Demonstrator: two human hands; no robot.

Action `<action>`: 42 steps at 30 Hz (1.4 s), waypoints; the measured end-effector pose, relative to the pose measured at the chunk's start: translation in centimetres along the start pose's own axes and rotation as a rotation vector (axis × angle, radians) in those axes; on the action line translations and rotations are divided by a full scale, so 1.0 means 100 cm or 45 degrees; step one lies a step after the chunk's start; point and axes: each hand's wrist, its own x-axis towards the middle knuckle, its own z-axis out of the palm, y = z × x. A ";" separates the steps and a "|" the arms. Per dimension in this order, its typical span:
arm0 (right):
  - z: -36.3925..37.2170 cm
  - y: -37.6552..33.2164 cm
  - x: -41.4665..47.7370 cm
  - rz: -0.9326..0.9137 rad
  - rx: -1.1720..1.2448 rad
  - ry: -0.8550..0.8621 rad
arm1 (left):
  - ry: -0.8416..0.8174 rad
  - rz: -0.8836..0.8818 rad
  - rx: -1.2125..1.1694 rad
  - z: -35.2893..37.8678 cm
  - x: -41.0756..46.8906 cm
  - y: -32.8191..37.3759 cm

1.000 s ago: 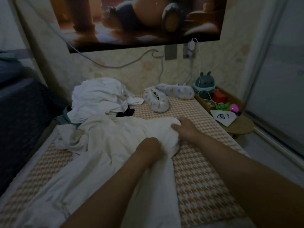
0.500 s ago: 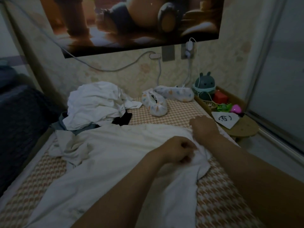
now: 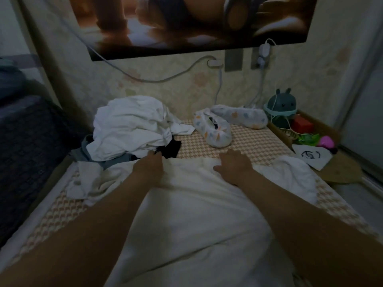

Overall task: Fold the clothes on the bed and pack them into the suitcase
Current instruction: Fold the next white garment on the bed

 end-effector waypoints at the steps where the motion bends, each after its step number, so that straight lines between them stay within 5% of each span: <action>1: 0.002 -0.003 0.005 0.026 0.037 0.054 | -0.033 -0.035 0.047 0.003 0.005 -0.009; 4: -0.003 -0.008 0.018 0.094 0.069 0.423 | 0.071 -0.017 0.099 0.000 0.020 -0.025; 7: -0.013 -0.005 0.029 0.250 0.302 0.713 | 0.597 -0.117 -0.212 -0.013 0.036 -0.027; 9: -0.009 -0.005 0.035 0.312 0.388 0.674 | 0.569 -0.105 -0.424 -0.017 0.045 -0.028; 13: 0.014 -0.022 0.034 0.144 0.419 0.316 | 0.063 0.267 -0.456 -0.005 0.036 -0.028; 16: 0.022 -0.043 0.030 -0.240 0.322 0.046 | 0.231 0.341 -0.537 -0.003 0.021 -0.040; 19: 0.017 -0.064 0.029 -0.213 -0.090 -0.215 | 0.363 0.262 -0.453 -0.006 0.008 -0.069; 23: 0.003 -0.125 0.025 -0.291 -0.089 0.167 | 0.617 0.171 -0.013 -0.020 -0.017 -0.127; 25: -0.002 -0.163 0.023 -0.469 0.195 0.238 | 0.326 -0.035 0.097 -0.025 -0.025 -0.156; 27: -0.004 -0.199 0.018 -0.586 0.365 0.031 | -0.086 -0.215 0.157 -0.027 -0.032 -0.178; 29: 0.004 -0.228 0.014 -0.637 0.409 -0.209 | -0.219 -0.119 0.153 -0.028 -0.044 -0.189; 33: 0.022 -0.261 0.008 -0.591 0.279 -0.410 | 0.160 -0.064 -0.252 -0.043 -0.062 -0.199; 36: 0.025 -0.270 0.009 -0.472 0.216 -0.444 | 0.806 -0.308 -0.678 -0.073 -0.072 -0.211; 38: 0.027 -0.269 0.011 -0.391 0.161 -0.455 | 0.998 -0.297 -0.074 -0.079 -0.075 -0.232; 40: 0.031 -0.267 0.016 -0.328 0.087 -0.457 | 0.723 -0.426 0.432 -0.075 -0.074 -0.248; 42: 0.032 -0.267 0.020 -0.311 0.053 -0.447 | 0.565 -0.500 0.499 -0.064 -0.069 -0.246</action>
